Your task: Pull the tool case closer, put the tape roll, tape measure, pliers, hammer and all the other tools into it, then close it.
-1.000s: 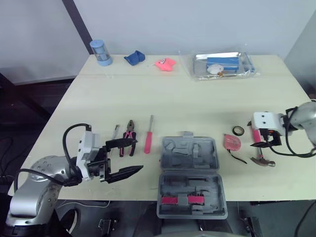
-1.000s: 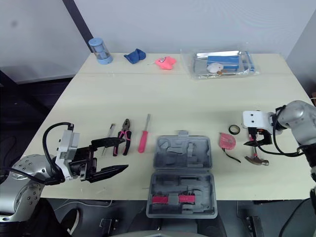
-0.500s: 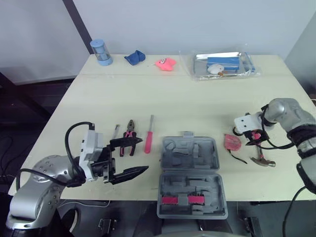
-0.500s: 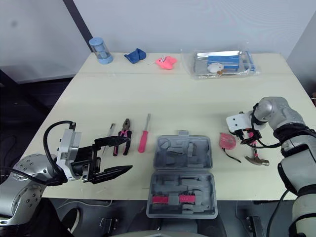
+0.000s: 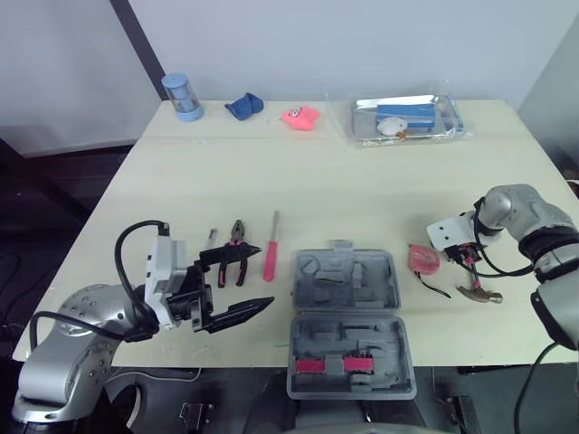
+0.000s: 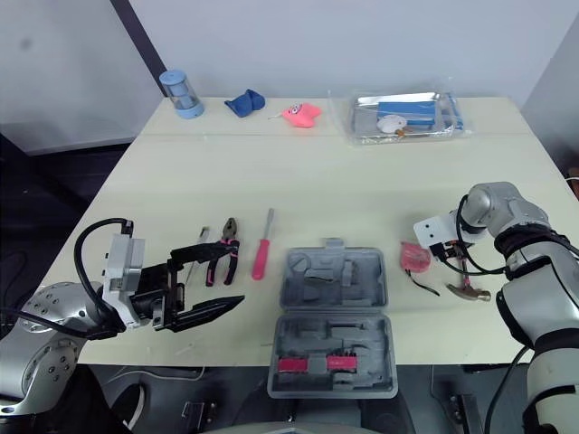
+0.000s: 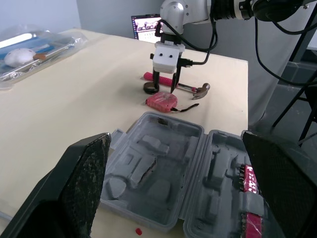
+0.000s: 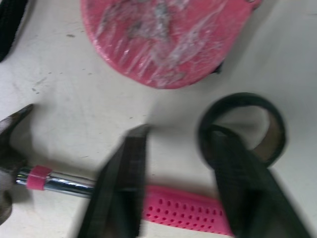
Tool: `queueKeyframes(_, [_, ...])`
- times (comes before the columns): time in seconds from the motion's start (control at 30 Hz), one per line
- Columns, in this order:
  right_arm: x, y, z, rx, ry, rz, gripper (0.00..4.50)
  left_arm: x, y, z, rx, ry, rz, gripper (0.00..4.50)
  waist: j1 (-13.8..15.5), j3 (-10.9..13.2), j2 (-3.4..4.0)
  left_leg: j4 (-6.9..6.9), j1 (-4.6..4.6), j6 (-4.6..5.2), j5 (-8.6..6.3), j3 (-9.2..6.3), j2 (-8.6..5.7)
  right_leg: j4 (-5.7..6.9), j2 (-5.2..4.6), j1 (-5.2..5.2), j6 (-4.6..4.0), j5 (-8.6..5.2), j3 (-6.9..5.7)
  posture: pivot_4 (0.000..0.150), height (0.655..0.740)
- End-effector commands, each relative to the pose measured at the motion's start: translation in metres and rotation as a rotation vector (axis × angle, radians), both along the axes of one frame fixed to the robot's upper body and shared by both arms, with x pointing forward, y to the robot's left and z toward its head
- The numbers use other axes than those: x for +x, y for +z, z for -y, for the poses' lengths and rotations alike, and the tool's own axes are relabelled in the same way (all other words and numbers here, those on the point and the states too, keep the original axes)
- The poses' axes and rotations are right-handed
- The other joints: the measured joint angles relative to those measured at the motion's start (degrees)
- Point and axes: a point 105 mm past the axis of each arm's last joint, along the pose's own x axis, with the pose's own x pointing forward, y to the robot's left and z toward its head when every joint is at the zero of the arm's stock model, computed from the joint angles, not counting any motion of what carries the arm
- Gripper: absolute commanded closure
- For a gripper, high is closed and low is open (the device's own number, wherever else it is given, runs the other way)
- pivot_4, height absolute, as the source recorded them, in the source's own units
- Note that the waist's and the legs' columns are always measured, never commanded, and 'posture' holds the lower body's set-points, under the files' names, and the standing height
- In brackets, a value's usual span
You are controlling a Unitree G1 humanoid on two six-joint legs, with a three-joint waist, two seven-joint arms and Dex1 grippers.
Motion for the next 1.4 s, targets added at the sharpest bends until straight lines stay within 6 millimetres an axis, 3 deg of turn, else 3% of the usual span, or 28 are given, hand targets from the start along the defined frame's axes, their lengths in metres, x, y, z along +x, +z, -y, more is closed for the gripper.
queueKeyframes(0.03, [0.008, 0.014, -0.004, 0.010, 0.004, 0.043, 4.43, -0.002, 0.010, 0.004, -0.001, -0.019, 0.044, 0.00, -0.40, 0.00, 0.00, 0.00, 0.00, 0.00, 0.00, 0.00, 0.00, 0.01, 0.00, 0.00, 0.00, 0.00, 0.00, 0.150, 0.7400])
queueKeyframes(0.23, [0.004, 0.028, 0.004, -0.018, -0.004, 0.006, 4.43, -0.002, 0.010, 0.007, -0.003, -0.027, 0.037, 0.00, -0.54, 0.02, 0.03, -0.02, -0.02, 0.00, 0.00, -0.01, 0.00, 0.00, 0.00, -0.02, 0.00, 0.00, 0.00, 0.150, 0.7400])
queueKeyframes(0.4, [0.001, 0.041, -0.006, -0.021, 0.035, -0.011, 4.43, -0.003, 0.007, 0.005, 0.006, -0.018, 0.035, 0.00, -0.53, 0.04, 0.07, -0.02, -0.03, 0.02, -0.01, -0.03, -0.01, 0.00, 0.00, -0.02, 0.00, 0.00, 0.00, 0.150, 0.7400])
queueKeyframes(0.77, [-0.017, 0.074, -0.120, 0.025, 0.309, 0.022, 4.43, -0.007, -0.005, -0.021, 0.000, 0.093, 0.011, 0.00, -0.33, 0.13, 0.20, -0.04, -0.03, 0.05, -0.03, -0.09, 0.00, 0.02, 0.01, -0.05, 0.00, 0.00, -0.05, 0.150, 0.7400])
queueKeyframes(0.93, [-0.025, 0.076, -0.183, 0.041, 0.435, 0.028, 4.43, -0.007, -0.009, -0.032, -0.010, 0.149, 0.017, 0.00, -0.44, 0.13, 0.20, -0.04, -0.04, 0.04, -0.02, -0.15, 0.01, 0.02, 0.02, -0.06, -0.01, 0.00, -0.11, 0.150, 0.7400])
queueKeyframes(1.03, [-0.039, 0.072, -0.223, 0.055, 0.529, 0.020, 4.43, -0.008, -0.011, -0.037, -0.012, 0.168, 0.016, 0.00, -0.42, 0.12, 0.20, -0.05, -0.10, 0.00, 0.00, -0.19, 0.01, 0.02, 0.02, -0.15, -0.02, 0.00, -0.14, 0.150, 0.7400])
queueKeyframes(1.2, [-0.052, 0.063, -0.254, 0.042, 0.587, 0.007, 4.43, -0.010, -0.013, -0.045, -0.019, 0.190, 0.016, 0.00, -0.05, 0.12, 0.19, -0.06, -0.18, -0.03, 0.02, -0.24, -0.01, 0.04, 0.00, -0.22, -0.02, 0.00, -0.19, 0.150, 0.7400])
queueKeyframes(1.4, [-0.058, 0.054, -0.275, 0.038, 0.626, 0.005, 4.43, -0.013, -0.018, -0.052, -0.022, 0.211, -0.003, 0.00, -0.29, 0.12, 0.19, -0.07, -0.18, -0.04, 0.02, -0.26, -0.02, 0.06, 0.01, -0.28, -0.03, 0.01, -0.20, 0.150, 0.7400])
